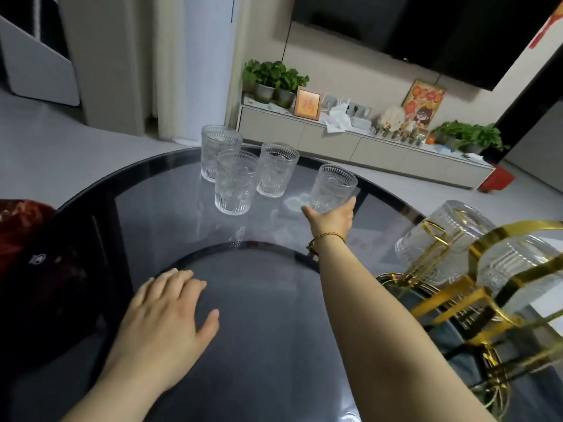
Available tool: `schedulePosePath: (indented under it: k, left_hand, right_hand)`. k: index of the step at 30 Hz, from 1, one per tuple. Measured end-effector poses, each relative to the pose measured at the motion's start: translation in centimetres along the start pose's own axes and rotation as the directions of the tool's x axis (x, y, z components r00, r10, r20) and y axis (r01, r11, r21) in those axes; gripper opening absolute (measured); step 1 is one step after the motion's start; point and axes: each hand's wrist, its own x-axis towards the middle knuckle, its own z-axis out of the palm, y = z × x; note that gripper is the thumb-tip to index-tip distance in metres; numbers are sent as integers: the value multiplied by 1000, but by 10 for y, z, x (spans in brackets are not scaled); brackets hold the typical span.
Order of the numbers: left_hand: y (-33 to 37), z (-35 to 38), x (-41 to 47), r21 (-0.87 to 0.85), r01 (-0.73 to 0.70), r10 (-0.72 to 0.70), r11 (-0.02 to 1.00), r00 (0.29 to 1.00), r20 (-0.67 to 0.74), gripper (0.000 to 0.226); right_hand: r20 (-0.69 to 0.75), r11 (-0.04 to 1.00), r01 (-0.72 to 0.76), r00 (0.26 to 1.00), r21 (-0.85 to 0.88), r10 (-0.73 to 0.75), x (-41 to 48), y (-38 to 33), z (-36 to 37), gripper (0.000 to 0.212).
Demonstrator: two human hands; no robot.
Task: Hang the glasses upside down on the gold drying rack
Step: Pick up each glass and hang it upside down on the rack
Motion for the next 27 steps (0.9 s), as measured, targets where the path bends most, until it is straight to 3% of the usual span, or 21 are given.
schedulePosePath:
  k: [7, 11, 14, 19, 23, 27]
  left_hand:
    - [1, 4, 6, 73, 2, -3, 997, 1000, 24, 52]
    - [-3, 7, 7, 76, -4, 4, 997, 1000, -5, 49]
    - [-3, 5, 7, 84, -14, 16, 996, 1000, -20, 48]
    - [-3, 9, 4, 4, -16, 16, 1000, 995, -100, 37]
    - [-3, 11, -1, -47, 12, -15, 999, 999, -49, 57]
    - [18, 11, -18, -108, -40, 37, 993, 999, -29, 63]
  right_hand:
    - [-49, 997, -68, 996, 29, 69, 28, 9, 18, 105]
    - [-44, 995, -99, 994, 16, 100, 34, 8, 16, 85]
    - [-57, 990, -72, 995, 123, 80, 23, 6, 9, 75]
    - [-83, 967, 76, 995, 242, -58, -21, -11, -22, 74]
    - [-10, 954, 161, 986, 253, -164, -79, -39, -67, 79]
    - [123, 911, 335, 920, 242, -371, -127, -67, -138, 73]
